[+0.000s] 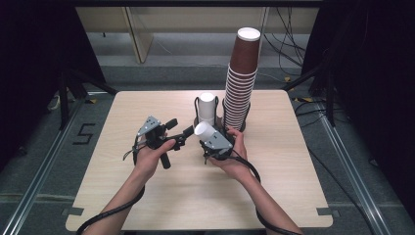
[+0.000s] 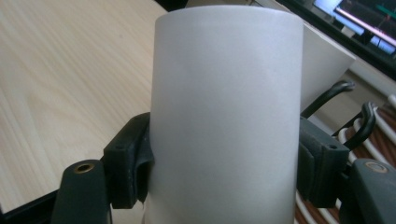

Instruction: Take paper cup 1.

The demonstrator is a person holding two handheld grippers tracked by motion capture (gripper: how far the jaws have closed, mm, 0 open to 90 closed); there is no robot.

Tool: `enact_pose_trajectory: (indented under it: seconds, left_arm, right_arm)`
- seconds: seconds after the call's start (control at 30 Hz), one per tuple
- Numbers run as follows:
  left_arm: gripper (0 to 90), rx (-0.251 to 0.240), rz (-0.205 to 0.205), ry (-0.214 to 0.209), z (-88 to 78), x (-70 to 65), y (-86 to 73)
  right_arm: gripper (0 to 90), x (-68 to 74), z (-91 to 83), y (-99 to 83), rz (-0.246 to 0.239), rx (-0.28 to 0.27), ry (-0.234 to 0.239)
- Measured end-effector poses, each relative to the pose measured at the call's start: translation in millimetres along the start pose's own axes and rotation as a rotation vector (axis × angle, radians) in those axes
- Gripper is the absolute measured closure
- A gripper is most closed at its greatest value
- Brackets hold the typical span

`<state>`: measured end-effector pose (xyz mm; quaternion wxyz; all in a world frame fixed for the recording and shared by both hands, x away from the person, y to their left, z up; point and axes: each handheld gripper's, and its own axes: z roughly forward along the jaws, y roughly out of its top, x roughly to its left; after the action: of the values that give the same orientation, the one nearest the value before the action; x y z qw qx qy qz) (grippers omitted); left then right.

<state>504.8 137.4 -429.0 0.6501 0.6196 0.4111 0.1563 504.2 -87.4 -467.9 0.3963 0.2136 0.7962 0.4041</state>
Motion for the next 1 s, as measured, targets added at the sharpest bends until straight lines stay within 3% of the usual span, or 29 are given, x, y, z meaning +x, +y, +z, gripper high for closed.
enact_pose_trajectory:
  seconds: [0.07,0.1,0.17,0.27,0.3,0.33,0.37,0.43,0.47,0.6,0.67,0.73,0.77,0.83,0.87,0.93,0.97,1.0]
  left_arm:
    - [15.2,0.037,0.015,0.002,0.5,0.3,0.9]
    - [15.1,0.057,0.022,0.000,1.4,0.4,1.1]
    - [15.0,0.090,0.029,-0.013,2.9,0.1,1.0]
    - [15.1,0.130,0.061,-0.024,5.1,-1.8,1.2]
    - [15.1,0.146,0.075,-0.029,5.9,-2.6,1.6]
    - [15.1,0.161,0.083,-0.035,7.1,-3.8,2.0]
    - [15.2,0.179,0.095,-0.045,8.4,-4.7,2.6]
    - [15.2,0.215,0.112,-0.067,11.6,-6.7,4.0]
    - [15.2,0.230,0.118,-0.078,13.4,-7.7,4.6]
    - [15.1,0.274,0.129,-0.123,20.5,-11.2,6.7]
    - [15.1,0.305,0.154,-0.141,23.8,-12.8,6.8]
    - [15.1,0.330,0.170,-0.166,27.6,-15.2,6.9]
    - [15.1,0.351,0.183,-0.186,30.0,-16.7,7.2]
    - [15.2,0.373,0.199,-0.204,33.7,-18.9,7.2]
    - [15.3,0.388,0.204,-0.216,36.0,-20.1,7.1]
    - [15.6,0.417,0.222,-0.222,40.5,-22.7,6.9]
    - [16.0,0.429,0.222,-0.237,43.2,-23.6,6.4]
    - [16.0,0.436,0.221,-0.244,45.7,-25.0,6.1]
  right_arm:
    - [30.9,-0.3,-1.2,-0.8,-0.084,0.013,-0.003]
    - [30.9,-0.8,-2.9,-1.8,-0.158,0.020,-0.008]
    - [30.9,-1.0,-4.1,-2.2,-0.180,0.027,-0.002]
    - [30.8,-2.7,-8.4,-3.5,-0.270,0.046,-0.014]
    - [30.9,-4.8,-9.9,-3.9,-0.324,0.052,-0.038]
    - [30.8,-5.0,-11.6,-4.6,-0.343,0.061,-0.027]
    - [30.8,-6.2,-13.1,-5.1,-0.378,0.064,-0.043]
    - [30.9,-5.9,-16.3,-7.2,-0.402,0.089,-0.057]
    - [30.8,-7.8,-17.7,-7.7,-0.459,0.098,-0.059]
    - [30.9,-9.7,-23.1,-9.6,-0.607,0.113,-0.076]
    - [30.9,-11.1,-25.0,-9.5,-0.672,0.112,-0.085]
    - [30.9,-9.4,-27.2,-12.7,-0.687,0.137,-0.083]
    - [30.8,-13.1,-26.4,-13.0,-0.779,0.120,-0.068]
    - [30.8,-14.2,-28.3,-9.9,-0.889,0.126,-0.067]
    - [30.8,-11.7,-28.8,-11.2,-0.872,0.121,-0.066]
    - [30.9,-10.0,-29.5,-11.9,-0.912,0.125,-0.081]
    - [30.9,-9.6,-29.6,-11.7,-0.957,0.118,-0.086]
    - [30.9,-9.6,-29.6,-11.7,-0.957,0.118,-0.086]
